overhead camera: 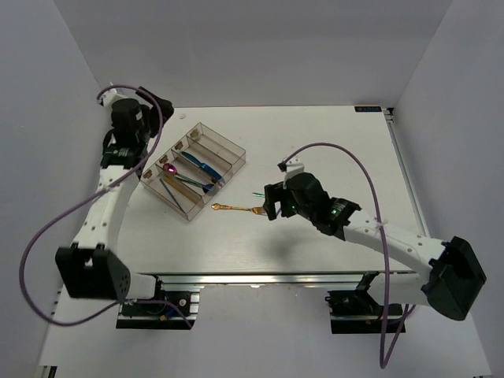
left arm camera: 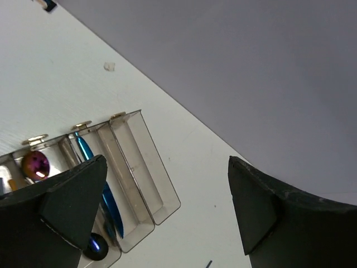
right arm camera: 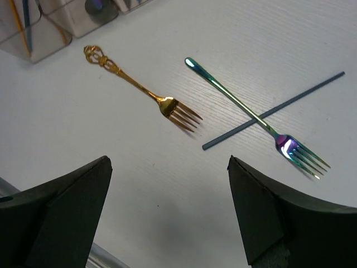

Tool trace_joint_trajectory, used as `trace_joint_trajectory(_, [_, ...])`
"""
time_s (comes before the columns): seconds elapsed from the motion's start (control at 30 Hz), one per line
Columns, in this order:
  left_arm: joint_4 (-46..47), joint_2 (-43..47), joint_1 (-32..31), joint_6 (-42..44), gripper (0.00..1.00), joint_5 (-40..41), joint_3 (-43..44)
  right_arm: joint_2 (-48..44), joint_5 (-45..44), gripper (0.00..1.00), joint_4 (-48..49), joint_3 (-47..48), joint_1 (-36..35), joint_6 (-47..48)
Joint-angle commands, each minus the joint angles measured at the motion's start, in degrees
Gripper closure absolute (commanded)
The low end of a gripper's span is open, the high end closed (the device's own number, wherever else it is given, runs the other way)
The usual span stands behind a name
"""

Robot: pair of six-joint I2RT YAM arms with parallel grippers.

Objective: Sort the eating utensils into containers

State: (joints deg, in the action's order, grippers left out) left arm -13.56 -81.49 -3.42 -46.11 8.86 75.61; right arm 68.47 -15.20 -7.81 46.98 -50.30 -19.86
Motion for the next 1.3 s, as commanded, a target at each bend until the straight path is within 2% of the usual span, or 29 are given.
trace_joint_trajectory(0.0, [-9.27,9.56,0.43,7.68,0.02,2.65,-2.13,3.42,6.40,0.11,0.70,4.52,0.12,8.05])
trace_joint_trajectory(0.17, [-13.42,19.43,0.43,13.23,0.02,2.30,-11.70,11.50,14.57,0.11,-2.64,10.66,0.03,16.50])
trace_joint_trajectory(0.23, [-14.73,23.56,0.35,15.78,0.02,1.86,-14.87,15.27,18.97,0.12,-2.04,12.25,0.03,22.90])
trace_joint_trajectory(0.37, [-12.55,32.43,0.43,17.45,0.02,3.18,-27.76,23.10,21.44,0.13,-2.29,17.16,0.12,32.67])
trace_joint_trajectory(0.47, [-12.98,37.54,0.43,18.24,0.02,3.62,-31.83,30.74,22.32,0.23,-5.80,23.65,0.21,37.86])
trace_joint_trajectory(0.5, [-13.68,38.07,0.35,18.59,0.02,3.44,-32.19,32.76,22.84,0.31,-6.85,25.51,0.29,38.83])
trace_joint_trajectory(0.6, [-14.21,39.56,0.34,19.13,0.02,2.83,-32.11,39.18,21.71,0.41,-8.79,30.79,0.29,41.82])
trace_joint_trajectory(0.77, [-13.16,41.50,0.34,19.12,0.02,1.33,-32.90,45.00,21.97,0.40,-10.64,35.19,0.47,44.72])
trace_joint_trajectory(0.9, [-13.33,40.89,0.34,19.30,0.02,0.45,-32.72,47.81,28.10,0.41,-14.85,38.52,0.64,45.43])
trace_joint_trajectory(1.03, [-13.07,41.06,0.43,19.30,0.02,0.19,-32.81,49.13,29.70,0.44,-14.61,37.14,0.65,44.64])
trace_joint_trajectory(1.17, [-13.07,40.80,0.34,19.39,0.02,-0.34,-32.90,49.57,29.09,0.52,-12.31,35.20,0.65,44.20])
trace_joint_trajectory(1.23, [-12.98,40.71,0.43,19.39,0.02,-0.51,-32.90,50.36,29.09,0.53,-12.23,35.28,0.65,44.29])
trace_joint_trajectory(1.27, [-12.98,40.71,0.35,19.39,0.02,-0.60,-32.90,50.71,29.44,0.57,-12.31,35.28,0.65,44.29])
